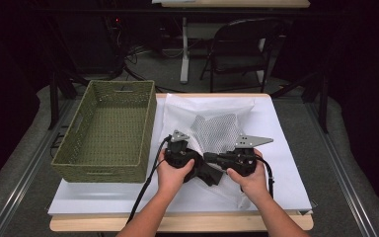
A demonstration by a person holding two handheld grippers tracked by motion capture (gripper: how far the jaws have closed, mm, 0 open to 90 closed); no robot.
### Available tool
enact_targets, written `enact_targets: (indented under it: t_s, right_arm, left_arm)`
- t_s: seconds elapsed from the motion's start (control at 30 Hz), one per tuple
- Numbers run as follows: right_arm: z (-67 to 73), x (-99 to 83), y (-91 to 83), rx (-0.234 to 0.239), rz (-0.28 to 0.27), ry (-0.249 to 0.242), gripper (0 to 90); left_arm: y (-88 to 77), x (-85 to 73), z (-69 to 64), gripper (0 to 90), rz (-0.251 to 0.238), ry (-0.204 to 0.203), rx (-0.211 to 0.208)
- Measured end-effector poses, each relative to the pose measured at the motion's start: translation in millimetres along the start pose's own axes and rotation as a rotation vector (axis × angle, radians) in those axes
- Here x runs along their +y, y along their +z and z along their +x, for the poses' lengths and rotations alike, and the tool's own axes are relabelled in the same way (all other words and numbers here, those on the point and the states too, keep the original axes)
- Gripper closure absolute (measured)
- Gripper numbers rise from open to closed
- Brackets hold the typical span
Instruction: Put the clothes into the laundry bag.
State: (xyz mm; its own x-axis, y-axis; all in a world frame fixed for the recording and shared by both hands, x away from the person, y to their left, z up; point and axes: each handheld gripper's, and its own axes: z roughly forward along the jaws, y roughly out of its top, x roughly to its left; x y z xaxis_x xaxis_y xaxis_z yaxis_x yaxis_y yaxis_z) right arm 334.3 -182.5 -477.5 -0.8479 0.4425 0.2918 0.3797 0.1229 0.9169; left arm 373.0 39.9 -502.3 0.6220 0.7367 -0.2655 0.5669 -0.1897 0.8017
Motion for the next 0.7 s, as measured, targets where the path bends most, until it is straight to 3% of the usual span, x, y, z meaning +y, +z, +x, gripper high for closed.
enact_targets:
  t_s: [0.13, 0.27, 0.4, 0.5, 0.6, 0.7]
  right_arm:
    - [4.9, 3.6, 0.5, 0.013, -0.007, -0.011, 90.0]
    - [4.6, 3.7, 0.4, 0.007, -0.008, -0.006, 90.0]
    - [1.3, 1.0, 1.4, -0.022, 0.008, -0.013, 90.0]
    - [-5.9, -1.5, -0.6, -0.059, 0.003, -0.005, 90.0]
    - [-9.3, -2.4, -1.7, -0.083, 0.003, -0.008, 90.0]
    - [-10.2, -2.8, -1.7, -0.09, 0.003, -0.007, 90.0]
  left_arm:
    - [5.2, 2.3, 3.4, 73.2, -0.003, -0.013, 0.015]
    - [21.2, -0.6, 9.6, 71.2, 0.01, -0.058, 0.026]
    - [26.9, -2.3, 12.0, 61.1, 0.009, -0.049, 0.02]
    - [17.4, -1.2, 10.9, 46.2, 0.024, -0.048, -0.016]
    - [3.7, -0.5, 6.1, 38.7, -0.017, -0.03, -0.018]
    - [-7.1, -2.0, 3.3, 34.5, 0.003, 0.012, -0.026]
